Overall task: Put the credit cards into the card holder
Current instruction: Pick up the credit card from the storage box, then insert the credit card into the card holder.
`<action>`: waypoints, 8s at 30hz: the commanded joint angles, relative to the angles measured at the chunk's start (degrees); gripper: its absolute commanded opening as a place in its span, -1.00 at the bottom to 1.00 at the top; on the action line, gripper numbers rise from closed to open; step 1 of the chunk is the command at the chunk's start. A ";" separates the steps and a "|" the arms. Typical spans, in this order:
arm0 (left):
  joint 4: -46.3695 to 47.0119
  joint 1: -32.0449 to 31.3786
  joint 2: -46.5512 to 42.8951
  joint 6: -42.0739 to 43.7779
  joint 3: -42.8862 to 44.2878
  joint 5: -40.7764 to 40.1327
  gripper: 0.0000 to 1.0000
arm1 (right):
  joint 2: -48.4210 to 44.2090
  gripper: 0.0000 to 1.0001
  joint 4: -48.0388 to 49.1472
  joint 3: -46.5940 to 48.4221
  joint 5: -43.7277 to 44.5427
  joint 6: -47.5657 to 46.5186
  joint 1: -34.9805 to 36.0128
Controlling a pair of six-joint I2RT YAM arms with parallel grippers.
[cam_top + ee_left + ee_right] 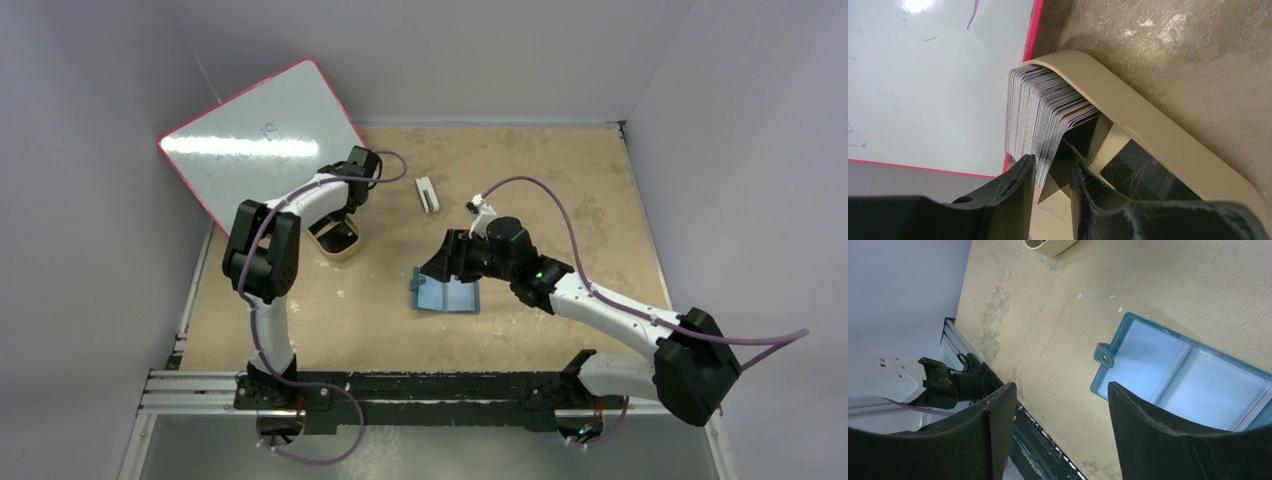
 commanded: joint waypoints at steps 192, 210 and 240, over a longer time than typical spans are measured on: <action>48.02 -17.47 -26.47 -65.36 -54.11 48.52 -1.00 | 21.11 -1.00 36.34 -21.57 -17.71 10.26 -17.04; 47.70 -18.30 -27.49 -66.53 -53.78 47.27 -1.00 | 24.70 -1.00 39.20 -18.18 -17.44 10.67 -16.97; 50.89 -19.34 -28.25 -69.00 -54.77 46.56 -1.00 | 16.81 -0.17 9.75 -7.87 -2.12 1.31 -13.22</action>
